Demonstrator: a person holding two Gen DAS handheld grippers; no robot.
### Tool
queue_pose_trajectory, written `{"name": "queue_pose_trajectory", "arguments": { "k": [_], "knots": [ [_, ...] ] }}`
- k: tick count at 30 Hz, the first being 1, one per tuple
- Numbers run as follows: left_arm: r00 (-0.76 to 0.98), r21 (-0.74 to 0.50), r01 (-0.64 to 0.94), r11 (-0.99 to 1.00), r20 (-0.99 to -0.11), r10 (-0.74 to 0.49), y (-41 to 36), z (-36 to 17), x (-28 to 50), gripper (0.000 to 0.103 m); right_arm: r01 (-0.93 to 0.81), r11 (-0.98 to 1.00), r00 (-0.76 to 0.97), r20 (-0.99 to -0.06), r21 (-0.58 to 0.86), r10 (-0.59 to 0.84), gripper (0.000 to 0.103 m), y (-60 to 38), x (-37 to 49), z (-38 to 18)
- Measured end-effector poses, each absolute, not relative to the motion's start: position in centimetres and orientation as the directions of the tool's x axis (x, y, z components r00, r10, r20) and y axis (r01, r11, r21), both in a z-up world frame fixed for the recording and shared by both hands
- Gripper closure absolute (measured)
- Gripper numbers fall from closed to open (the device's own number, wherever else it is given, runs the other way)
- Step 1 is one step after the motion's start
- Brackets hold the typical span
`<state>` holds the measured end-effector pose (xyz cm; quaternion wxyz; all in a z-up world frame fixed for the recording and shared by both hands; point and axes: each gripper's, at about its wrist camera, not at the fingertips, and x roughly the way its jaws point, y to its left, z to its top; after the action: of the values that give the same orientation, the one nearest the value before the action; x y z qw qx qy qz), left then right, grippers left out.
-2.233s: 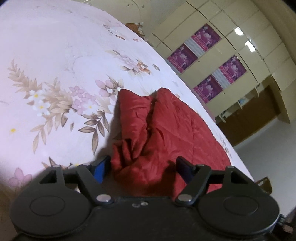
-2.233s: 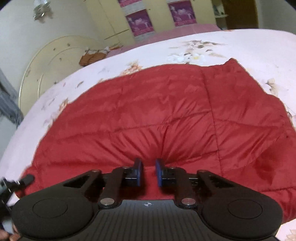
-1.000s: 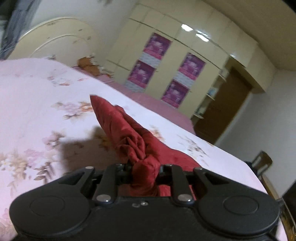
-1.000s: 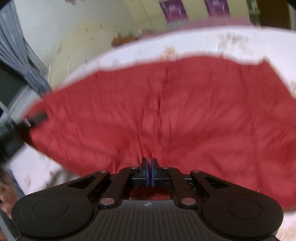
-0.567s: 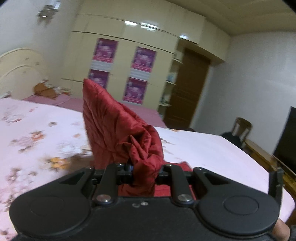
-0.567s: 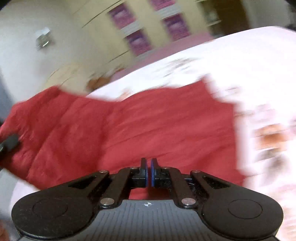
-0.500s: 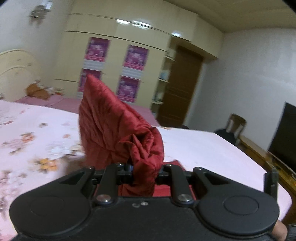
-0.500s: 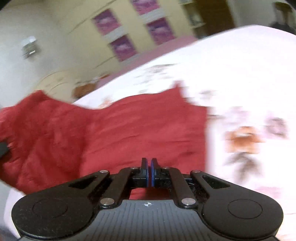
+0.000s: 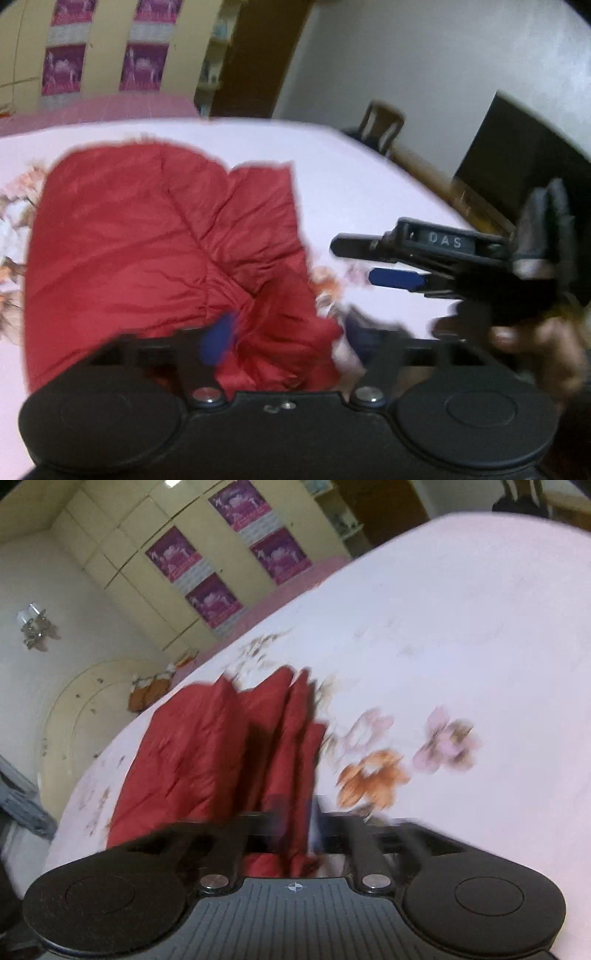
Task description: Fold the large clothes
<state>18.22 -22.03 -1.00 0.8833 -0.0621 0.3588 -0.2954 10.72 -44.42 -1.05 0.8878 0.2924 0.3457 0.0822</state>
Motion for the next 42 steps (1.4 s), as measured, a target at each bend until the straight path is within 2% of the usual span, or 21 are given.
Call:
{"name": "queue_pose_trajectory", "arguments": {
  "k": [1,3,4,5,7,8,9,11,16,18,19,24,30,34,36,37,38,39,42],
  "knots": [
    [0.595,-0.343,0.464,0.817,-0.563,-0.574,-20.8,-0.3,17.7,0.032,0.022,0.812,0.771,-0.528,0.583,0.358,0.013,-44.7,10.7,-0.6],
    [0.644,-0.395,0.401,0.827,-0.52,-0.561,-17.9,0.6,17.6,0.042,-0.017,0.798,0.758,-0.512,0.602,0.403,0.014,-44.8,11.4,0.0],
    [0.675,-0.415,0.365,0.833,-0.498,-0.544,-16.5,0.7,17.8,0.051,-0.039,0.785,0.756,-0.495,0.619,0.428,0.019,-44.8,11.8,0.2],
    [0.706,-0.42,0.325,0.847,-0.488,-0.513,-15.3,0.7,18.1,0.056,-0.058,0.774,0.751,-0.483,0.631,0.45,0.029,-44.6,12.2,0.5],
    [0.751,-0.415,0.219,0.883,-0.506,-0.424,-12.5,-0.3,19.5,0.061,-0.082,0.756,0.735,-0.473,0.65,0.486,0.032,-44.1,13.4,0.9],
    [0.761,-0.422,0.185,0.887,-0.51,-0.401,-11.3,-0.7,20.4,0.066,-0.091,0.752,0.728,-0.471,0.653,0.497,0.037,-43.9,14.3,0.9],
    [0.766,-0.427,0.148,0.892,-0.52,-0.377,-10.3,-1.4,21.5,0.067,-0.101,0.752,0.719,-0.475,0.651,0.508,0.046,-43.4,15.1,1.1],
    [0.765,-0.436,0.105,0.894,-0.538,-0.353,-9.0,-2.3,23.7,0.073,-0.115,0.757,0.705,-0.484,0.643,0.519,0.056,-42.7,16.8,1.1],
    [0.731,-0.421,0.134,0.897,-0.569,-0.376,-9.0,-3.9,27.8,0.079,-0.124,0.79,0.677,-0.531,0.601,0.51,0.069,-41.0,20.1,0.7],
    [0.721,-0.425,0.159,0.891,-0.567,-0.399,-9.4,-4.5,28.4,0.08,-0.127,0.814,0.675,-0.552,0.567,0.49,0.085,-40.6,20.8,0.4],
    [0.714,-0.429,0.178,0.885,-0.563,-0.417,-9.8,-4.6,29.0,0.08,-0.12,0.825,0.676,-0.564,0.552,0.475,0.087,-40.5,20.9,0.2],
    [0.657,-0.407,0.286,0.868,-0.576,-0.487,-12.5,-4.8,30.4,0.08,-0.025,0.859,0.666,-0.632,0.512,0.396,0.088,-41.0,21.0,-2.1],
    [0.598,-0.326,0.335,0.884,-0.651,-0.467,-14.6,-6.7,32.5,0.08,0.039,0.884,0.629,-0.698,0.467,0.341,0.088,-39.9,21.2,-5.1],
    [0.586,-0.278,0.372,0.886,-0.669,-0.456,-15.0,-6.6,32.1,0.08,0.055,0.895,0.621,-0.717,0.442,0.316,0.088,-39.1,21.5,-5.7],
    [0.595,-0.28,0.367,0.887,-0.662,-0.455,-14.1,-5.7,32.0,0.076,0.064,0.897,0.622,-0.721,0.437,0.306,0.088,-39.5,21.4,-4.8],
    [0.615,-0.28,0.361,0.889,-0.645,-0.453,-13.5,-5.2,31.9,0.07,0.072,0.903,0.641,-0.713,0.423,0.283,0.088,-39.8,21.1,-3.9],
    [0.647,-0.274,0.349,0.896,-0.621,-0.442,-12.8,-4.5,31.7,0.069,0.071,0.91,0.667,-0.698,0.408,0.261,0.082,-40.0,20.9,-2.9],
    [0.669,-0.27,0.335,0.903,-0.607,-0.429,-12.0,-4.1,31.9,0.069,0.066,0.916,0.694,-0.678,0.396,0.244,0.069,-40.3,20.7,-1.8],
    [0.695,-0.293,0.287,0.912,-0.592,-0.409,-10.3,-3.7,34.0,0.07,-0.019,0.914,0.728,-0.621,0.406,0.291,0.066,-39.4,22.0,0.9]
  ]
}}
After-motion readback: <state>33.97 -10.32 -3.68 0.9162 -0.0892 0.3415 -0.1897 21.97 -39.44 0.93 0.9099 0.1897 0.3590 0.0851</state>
